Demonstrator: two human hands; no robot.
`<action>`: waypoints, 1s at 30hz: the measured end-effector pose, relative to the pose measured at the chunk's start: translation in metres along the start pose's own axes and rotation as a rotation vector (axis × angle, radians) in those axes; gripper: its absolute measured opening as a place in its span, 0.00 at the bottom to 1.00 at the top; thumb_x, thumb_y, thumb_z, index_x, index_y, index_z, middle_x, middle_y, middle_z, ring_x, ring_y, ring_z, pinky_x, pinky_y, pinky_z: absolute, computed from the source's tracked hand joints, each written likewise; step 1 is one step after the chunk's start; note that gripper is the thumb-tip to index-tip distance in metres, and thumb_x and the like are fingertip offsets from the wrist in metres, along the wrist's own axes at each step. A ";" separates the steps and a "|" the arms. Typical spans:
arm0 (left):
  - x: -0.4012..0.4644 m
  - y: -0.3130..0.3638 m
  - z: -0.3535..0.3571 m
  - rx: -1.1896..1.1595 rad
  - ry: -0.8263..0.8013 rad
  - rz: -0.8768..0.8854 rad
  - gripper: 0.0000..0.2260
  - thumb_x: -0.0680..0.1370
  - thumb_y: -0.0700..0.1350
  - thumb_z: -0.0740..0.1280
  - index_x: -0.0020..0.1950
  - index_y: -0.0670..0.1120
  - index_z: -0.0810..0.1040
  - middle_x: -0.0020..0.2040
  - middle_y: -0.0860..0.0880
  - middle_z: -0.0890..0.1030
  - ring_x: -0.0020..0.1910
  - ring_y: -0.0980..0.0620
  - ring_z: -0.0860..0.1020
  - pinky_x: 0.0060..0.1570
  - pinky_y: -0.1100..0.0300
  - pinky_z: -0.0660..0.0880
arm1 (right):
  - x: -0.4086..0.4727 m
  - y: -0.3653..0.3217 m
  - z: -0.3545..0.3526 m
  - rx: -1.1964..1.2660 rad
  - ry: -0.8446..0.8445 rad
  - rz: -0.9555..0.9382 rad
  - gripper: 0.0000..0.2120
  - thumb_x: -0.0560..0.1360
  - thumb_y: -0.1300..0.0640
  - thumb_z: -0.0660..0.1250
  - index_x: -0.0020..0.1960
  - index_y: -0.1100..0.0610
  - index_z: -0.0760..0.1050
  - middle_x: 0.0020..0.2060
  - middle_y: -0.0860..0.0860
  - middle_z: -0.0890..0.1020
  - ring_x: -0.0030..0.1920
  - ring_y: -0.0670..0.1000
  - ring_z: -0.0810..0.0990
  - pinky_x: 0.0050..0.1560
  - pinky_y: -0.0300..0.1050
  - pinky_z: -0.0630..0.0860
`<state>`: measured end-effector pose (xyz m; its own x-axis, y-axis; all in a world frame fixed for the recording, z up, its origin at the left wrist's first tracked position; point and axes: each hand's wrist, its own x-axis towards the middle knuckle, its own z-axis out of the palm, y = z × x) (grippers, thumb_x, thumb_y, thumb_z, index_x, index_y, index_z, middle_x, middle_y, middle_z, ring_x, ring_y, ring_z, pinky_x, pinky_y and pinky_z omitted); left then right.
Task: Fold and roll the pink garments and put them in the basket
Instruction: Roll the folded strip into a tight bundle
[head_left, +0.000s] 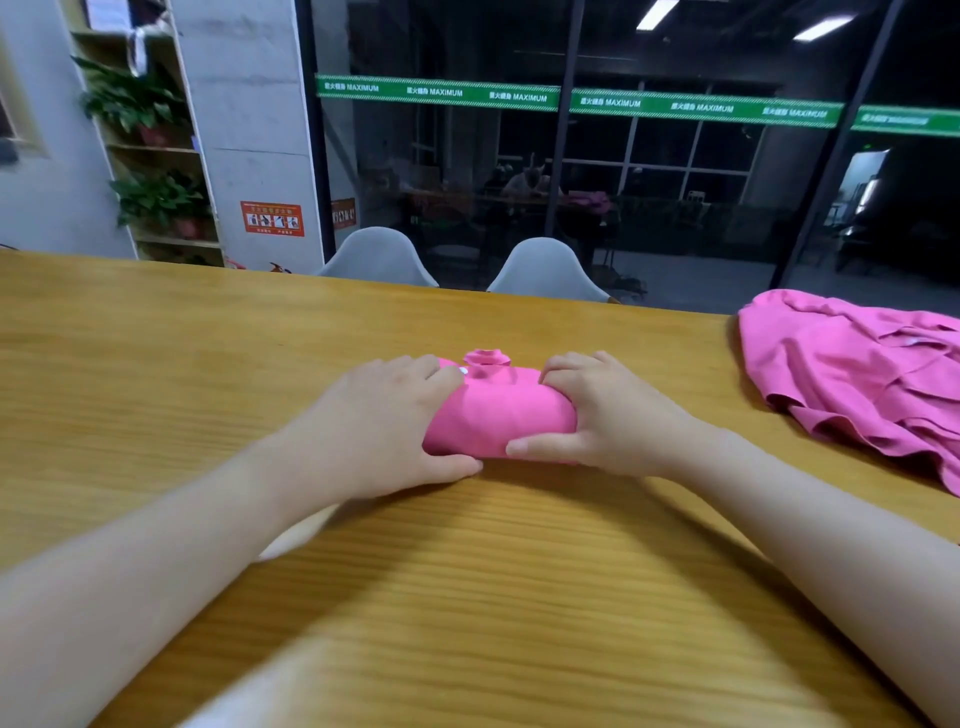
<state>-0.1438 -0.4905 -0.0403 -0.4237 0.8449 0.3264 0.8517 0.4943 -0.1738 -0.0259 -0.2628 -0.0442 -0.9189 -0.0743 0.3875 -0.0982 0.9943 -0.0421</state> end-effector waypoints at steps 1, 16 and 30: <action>-0.001 0.001 0.002 0.036 0.053 0.027 0.32 0.72 0.74 0.63 0.67 0.54 0.68 0.57 0.57 0.74 0.57 0.53 0.74 0.50 0.57 0.68 | 0.002 0.002 0.000 0.167 -0.035 0.055 0.31 0.69 0.23 0.65 0.38 0.53 0.75 0.41 0.47 0.76 0.45 0.47 0.75 0.49 0.48 0.72; -0.003 -0.002 -0.010 -0.137 -0.048 -0.009 0.34 0.69 0.72 0.68 0.71 0.59 0.68 0.57 0.58 0.79 0.55 0.52 0.77 0.50 0.58 0.67 | -0.001 -0.014 -0.001 -0.026 0.011 -0.041 0.30 0.67 0.23 0.67 0.41 0.52 0.78 0.45 0.43 0.77 0.46 0.43 0.73 0.50 0.44 0.71; -0.004 -0.008 -0.014 -0.508 -0.268 -0.059 0.29 0.61 0.75 0.73 0.56 0.62 0.77 0.48 0.61 0.81 0.47 0.59 0.78 0.50 0.53 0.79 | -0.022 -0.032 -0.015 -0.330 0.018 -0.100 0.40 0.66 0.17 0.56 0.50 0.52 0.77 0.48 0.45 0.77 0.51 0.49 0.74 0.55 0.48 0.71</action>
<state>-0.1447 -0.5005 -0.0270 -0.4816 0.8741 0.0639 0.8375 0.4375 0.3273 0.0031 -0.2917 -0.0374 -0.9037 -0.1745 0.3909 -0.0562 0.9536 0.2959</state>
